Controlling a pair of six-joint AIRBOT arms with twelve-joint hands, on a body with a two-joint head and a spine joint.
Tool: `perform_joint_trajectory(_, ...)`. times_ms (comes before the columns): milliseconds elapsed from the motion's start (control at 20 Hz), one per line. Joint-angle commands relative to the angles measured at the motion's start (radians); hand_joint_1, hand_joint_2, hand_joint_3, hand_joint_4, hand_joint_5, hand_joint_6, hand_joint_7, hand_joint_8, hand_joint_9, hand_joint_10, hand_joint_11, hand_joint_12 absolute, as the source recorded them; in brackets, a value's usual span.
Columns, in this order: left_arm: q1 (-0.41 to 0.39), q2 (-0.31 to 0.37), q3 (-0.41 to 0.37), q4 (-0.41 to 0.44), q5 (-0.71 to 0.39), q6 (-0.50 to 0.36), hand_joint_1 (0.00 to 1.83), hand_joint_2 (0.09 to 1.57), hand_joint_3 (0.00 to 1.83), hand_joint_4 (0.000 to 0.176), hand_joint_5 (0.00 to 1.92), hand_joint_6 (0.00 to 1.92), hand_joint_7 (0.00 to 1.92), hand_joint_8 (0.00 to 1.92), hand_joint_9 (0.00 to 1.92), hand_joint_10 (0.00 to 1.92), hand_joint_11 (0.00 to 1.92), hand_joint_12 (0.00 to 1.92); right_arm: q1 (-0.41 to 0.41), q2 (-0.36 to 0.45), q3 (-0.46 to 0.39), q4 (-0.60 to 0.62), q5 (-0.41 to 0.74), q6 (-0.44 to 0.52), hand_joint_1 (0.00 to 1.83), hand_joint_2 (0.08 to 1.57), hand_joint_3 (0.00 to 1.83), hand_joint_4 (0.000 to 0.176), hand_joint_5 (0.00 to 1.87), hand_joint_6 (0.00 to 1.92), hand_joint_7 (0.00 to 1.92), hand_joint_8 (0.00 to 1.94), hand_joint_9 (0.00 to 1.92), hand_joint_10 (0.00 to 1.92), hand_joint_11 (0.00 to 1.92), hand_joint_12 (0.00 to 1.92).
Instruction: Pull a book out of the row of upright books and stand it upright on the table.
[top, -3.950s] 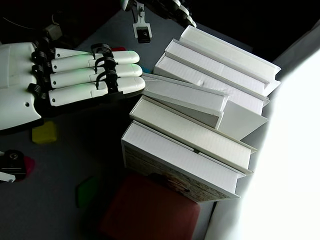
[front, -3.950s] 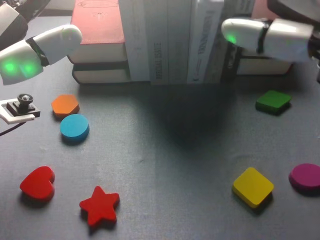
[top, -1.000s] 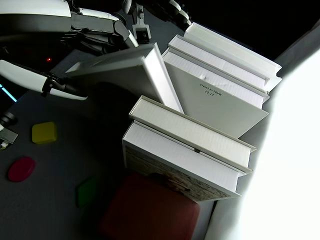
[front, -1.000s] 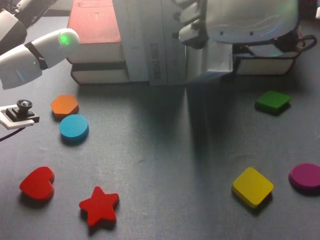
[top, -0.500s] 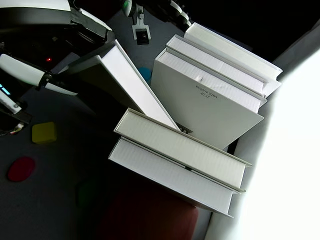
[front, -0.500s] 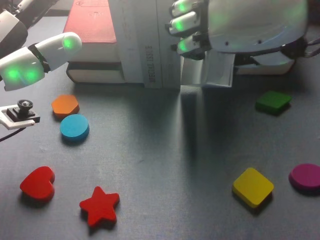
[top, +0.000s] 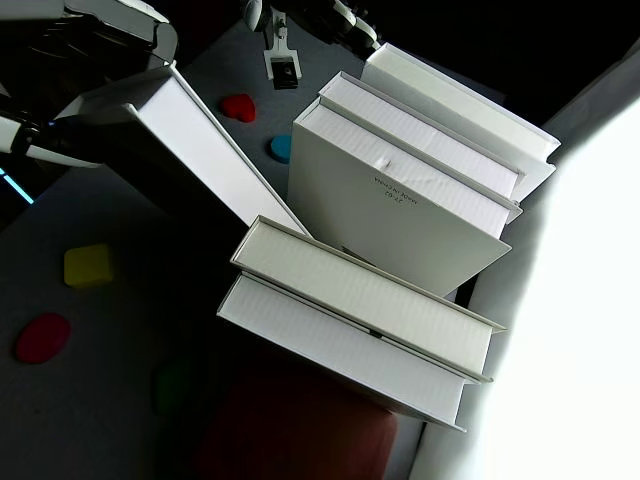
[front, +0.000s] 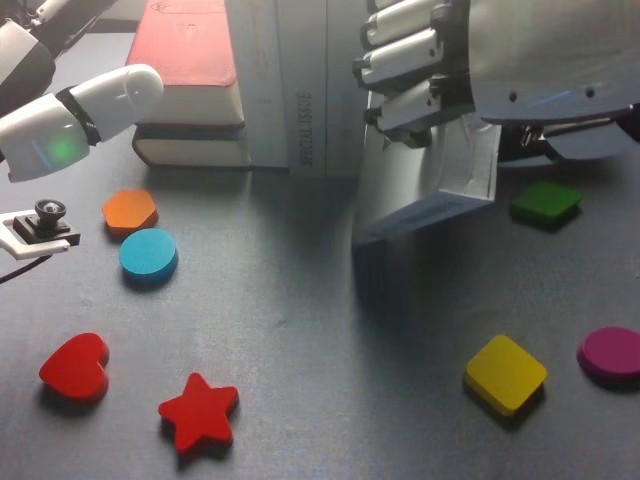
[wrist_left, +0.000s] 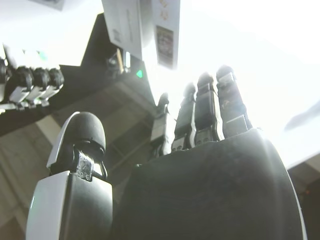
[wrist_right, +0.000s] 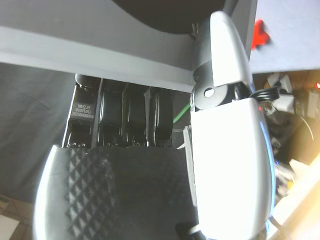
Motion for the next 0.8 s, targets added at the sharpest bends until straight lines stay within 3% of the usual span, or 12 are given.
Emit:
perform_joint_trajectory(0, -0.005, -0.002, 0.006, -0.027, -0.125, -0.007, 0.33, 1.32, 0.0, 0.09, 0.08, 0.01, 0.0, 0.0, 0.0, 0.0, 0.0, 0.0, 0.019, 0.001, -0.005, 0.066, 0.0, 0.002, 1.17, 1.3, 0.0, 0.0, 0.84, 1.18, 0.44, 1.74, 0.39, 1.9, 0.4, 1.92)
perform_joint_trajectory(350, -0.005, -0.002, 0.007, -0.027, -0.125, -0.007, 0.37, 1.31, 0.0, 0.093, 0.09, 0.01, 0.0, 0.0, 0.0, 0.0, 0.0, 0.0, 0.045, 0.025, -0.008, 0.083, 0.116, 0.065, 1.17, 1.3, 0.0, 0.0, 0.84, 1.18, 0.44, 1.74, 0.39, 1.9, 0.4, 1.92)
perform_joint_trajectory(500, -0.006, -0.002, 0.007, -0.028, -0.125, -0.007, 0.36, 1.31, 0.0, 0.073, 0.1, 0.01, 0.0, 0.0, 0.0, 0.0, 0.0, 0.0, 0.051, 0.031, -0.005, 0.095, 0.152, 0.093, 1.17, 1.3, 0.0, 0.0, 0.84, 1.18, 0.44, 1.74, 0.39, 1.9, 0.4, 1.92)
perform_joint_trajectory(750, -0.008, -0.003, 0.008, -0.03, -0.123, -0.007, 0.37, 1.31, 0.0, 0.068, 0.11, 0.01, 0.0, 0.0, 0.0, 0.0, 0.0, 0.0, 0.056, 0.021, 0.014, 0.105, 0.145, 0.103, 1.17, 1.3, 0.0, 0.0, 0.84, 1.18, 0.44, 1.74, 0.39, 1.9, 0.4, 1.92)
